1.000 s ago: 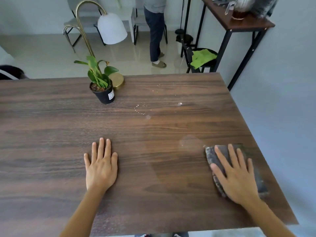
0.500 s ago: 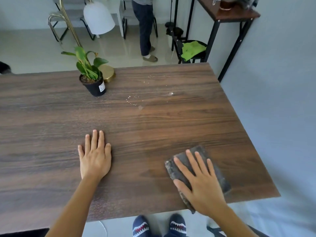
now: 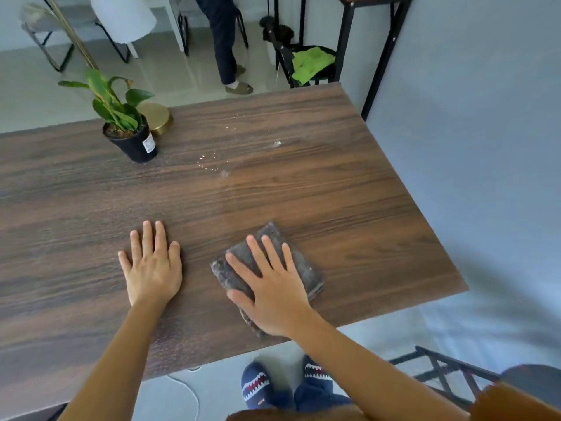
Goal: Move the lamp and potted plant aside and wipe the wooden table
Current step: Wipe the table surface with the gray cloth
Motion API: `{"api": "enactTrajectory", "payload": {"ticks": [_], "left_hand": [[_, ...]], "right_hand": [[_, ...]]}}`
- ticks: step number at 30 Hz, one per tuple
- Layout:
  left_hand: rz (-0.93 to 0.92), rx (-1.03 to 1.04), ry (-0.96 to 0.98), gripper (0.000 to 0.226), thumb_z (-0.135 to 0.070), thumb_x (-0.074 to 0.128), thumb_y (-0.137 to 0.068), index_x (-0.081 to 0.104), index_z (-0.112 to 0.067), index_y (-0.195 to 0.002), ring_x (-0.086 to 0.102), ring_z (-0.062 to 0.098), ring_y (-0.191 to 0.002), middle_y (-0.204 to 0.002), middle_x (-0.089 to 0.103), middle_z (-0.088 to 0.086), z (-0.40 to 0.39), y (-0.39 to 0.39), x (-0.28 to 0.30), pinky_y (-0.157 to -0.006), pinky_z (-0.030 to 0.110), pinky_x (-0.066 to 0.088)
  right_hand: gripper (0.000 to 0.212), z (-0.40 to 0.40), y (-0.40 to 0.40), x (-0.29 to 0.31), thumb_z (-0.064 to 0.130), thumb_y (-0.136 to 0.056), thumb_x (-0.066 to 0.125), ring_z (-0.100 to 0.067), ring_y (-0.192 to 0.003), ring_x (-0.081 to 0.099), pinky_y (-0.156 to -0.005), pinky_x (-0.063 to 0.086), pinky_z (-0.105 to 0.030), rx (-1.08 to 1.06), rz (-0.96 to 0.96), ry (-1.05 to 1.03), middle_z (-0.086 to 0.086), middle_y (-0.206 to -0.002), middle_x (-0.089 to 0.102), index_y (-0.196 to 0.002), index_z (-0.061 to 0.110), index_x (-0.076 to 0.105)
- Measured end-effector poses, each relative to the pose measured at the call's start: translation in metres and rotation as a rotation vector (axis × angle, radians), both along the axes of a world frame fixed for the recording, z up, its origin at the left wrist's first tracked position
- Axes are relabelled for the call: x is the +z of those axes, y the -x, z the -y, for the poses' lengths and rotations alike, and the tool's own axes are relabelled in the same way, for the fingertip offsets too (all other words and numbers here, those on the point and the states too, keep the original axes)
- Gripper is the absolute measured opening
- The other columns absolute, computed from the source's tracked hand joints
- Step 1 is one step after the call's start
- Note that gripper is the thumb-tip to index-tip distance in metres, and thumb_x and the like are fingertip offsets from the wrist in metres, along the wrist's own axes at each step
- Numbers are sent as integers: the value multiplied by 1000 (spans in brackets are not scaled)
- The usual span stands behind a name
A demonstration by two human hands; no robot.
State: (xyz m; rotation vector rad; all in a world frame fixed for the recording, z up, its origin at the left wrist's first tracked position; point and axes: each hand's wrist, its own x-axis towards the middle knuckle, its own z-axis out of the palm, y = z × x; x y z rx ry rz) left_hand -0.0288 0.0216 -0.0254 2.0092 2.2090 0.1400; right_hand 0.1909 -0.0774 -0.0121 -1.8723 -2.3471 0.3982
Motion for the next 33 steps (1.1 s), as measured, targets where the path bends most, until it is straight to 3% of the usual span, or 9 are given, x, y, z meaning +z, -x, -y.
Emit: {"api": "enactTrajectory", "payload": {"ticks": [2,5,10,14,17,19,24,29,33], "left_hand": [[8,-6,1,57,-41,20,-98,13,-19,-151,-1,25,-147,-161,7,3,-1,0,-1,-116,54,2],[9,-10,2,58,-41,19,-98,13,-19,-151,-1,26,-147,-161,7,3,-1,-3,-2,-116,54,1],[21,-18,-4,57,-40,20,-98,14,-18,-151,1,27,-147,-161,8,4,-1,-3,0,-115,56,2],[25,-30,7,57,-40,20,-98,12,-18,-151,0,26,-147,-161,7,4,1,-1,0,-115,56,2],[33,-47,1,57,-41,22,-99,14,-19,-151,2,27,-147,-161,8,4,0,4,-4,-115,57,3],[29,-52,-8,56,-40,23,-99,16,-19,-150,4,28,-147,-161,10,4,-1,5,-6,-115,58,5],[37,-47,2,56,-41,24,-99,16,-19,-150,5,29,-146,-160,11,5,-3,3,-8,-114,58,7],[27,-49,-10,55,-39,26,-99,19,-17,-149,8,32,-146,-160,14,7,-4,3,-8,-112,61,8],[17,-54,-2,56,-42,23,-99,17,-18,-149,7,31,-146,-160,13,6,-4,7,-13,-112,61,7]], "right_hand": [[59,49,-45,-8,62,-97,24,-28,-150,4,-119,7,-57,-90,9,-61,-4,-164,10,-152,41,19],[62,84,-154,-7,66,-94,16,-32,-148,17,-115,20,-59,-440,140,-23,-7,-162,19,-151,43,16],[73,16,-220,2,69,-88,9,-37,-147,6,-114,12,-62,-860,137,78,-15,-162,11,-153,37,11],[68,-41,-151,-1,65,-94,13,-38,-148,-8,-116,-3,-61,-703,87,103,-16,-163,-5,-154,35,1],[65,7,-98,-4,63,-95,19,-36,-149,4,-117,7,-60,-422,71,-11,-12,-163,7,-154,36,12],[62,57,-103,-4,65,-96,18,-31,-149,9,-119,10,-56,-374,78,-21,-7,-163,12,-152,41,14],[68,106,-213,1,70,-89,4,-28,-150,2,-119,1,-51,-728,114,58,-5,-164,5,-152,44,8],[66,31,-251,4,65,-94,16,-36,-145,18,-112,28,-54,-858,17,113,-14,-162,12,-153,38,7],[72,-1,-217,2,63,-95,11,-40,-147,2,-119,6,-53,-826,113,109,-21,-161,0,-155,25,2]]}}
